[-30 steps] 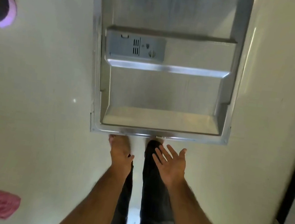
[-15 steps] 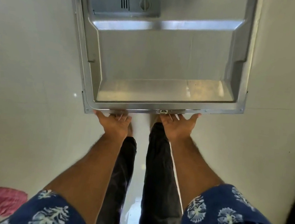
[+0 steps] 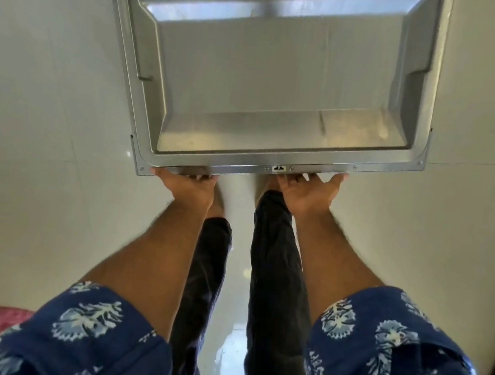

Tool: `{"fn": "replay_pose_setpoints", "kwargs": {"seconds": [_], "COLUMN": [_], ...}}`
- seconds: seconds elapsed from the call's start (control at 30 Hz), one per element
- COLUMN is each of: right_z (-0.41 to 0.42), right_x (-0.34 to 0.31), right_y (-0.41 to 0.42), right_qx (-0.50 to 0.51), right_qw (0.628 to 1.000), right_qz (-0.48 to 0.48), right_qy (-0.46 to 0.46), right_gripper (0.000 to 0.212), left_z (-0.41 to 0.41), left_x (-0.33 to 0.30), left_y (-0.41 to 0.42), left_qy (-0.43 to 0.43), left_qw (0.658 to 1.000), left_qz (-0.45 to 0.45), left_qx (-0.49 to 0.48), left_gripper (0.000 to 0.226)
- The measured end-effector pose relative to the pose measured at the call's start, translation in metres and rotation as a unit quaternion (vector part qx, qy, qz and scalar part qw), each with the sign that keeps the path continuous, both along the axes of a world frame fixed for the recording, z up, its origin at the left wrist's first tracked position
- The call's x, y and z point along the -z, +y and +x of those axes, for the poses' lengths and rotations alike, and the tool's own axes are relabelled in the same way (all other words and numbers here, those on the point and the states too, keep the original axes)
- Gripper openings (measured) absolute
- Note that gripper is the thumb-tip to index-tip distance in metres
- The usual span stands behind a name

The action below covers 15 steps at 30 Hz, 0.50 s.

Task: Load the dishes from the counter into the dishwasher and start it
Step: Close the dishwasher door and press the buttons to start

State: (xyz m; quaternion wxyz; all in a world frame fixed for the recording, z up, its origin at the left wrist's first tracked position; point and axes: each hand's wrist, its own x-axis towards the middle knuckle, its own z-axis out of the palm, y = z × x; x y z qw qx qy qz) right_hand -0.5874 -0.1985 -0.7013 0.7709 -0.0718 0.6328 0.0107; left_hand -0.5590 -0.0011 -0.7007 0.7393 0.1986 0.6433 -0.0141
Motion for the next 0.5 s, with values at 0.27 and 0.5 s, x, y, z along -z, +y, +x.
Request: {"fn": "replay_pose_setpoints", "kwargs": {"seconds": [0.27,0.5], "right_z": [-0.003,0.046], "right_x": [-0.106,-0.276], "right_y": [-0.002,-0.006], "right_qx": [-0.056,-0.082], "right_qw": [0.998,0.995], "right_qz": [-0.019,-0.057], "right_qy": [0.026,-0.020], "right_gripper": [0.087,0.085], "left_z": [-0.004,0.044], "left_x": [-0.097,-0.277], "left_y": [-0.004,-0.007], "left_qy": [0.026,0.020], "left_qw": [1.000,0.999], "left_qz": [0.007,0.032], "left_qx": [0.006,0.019], "left_gripper": [0.085,0.079]}}
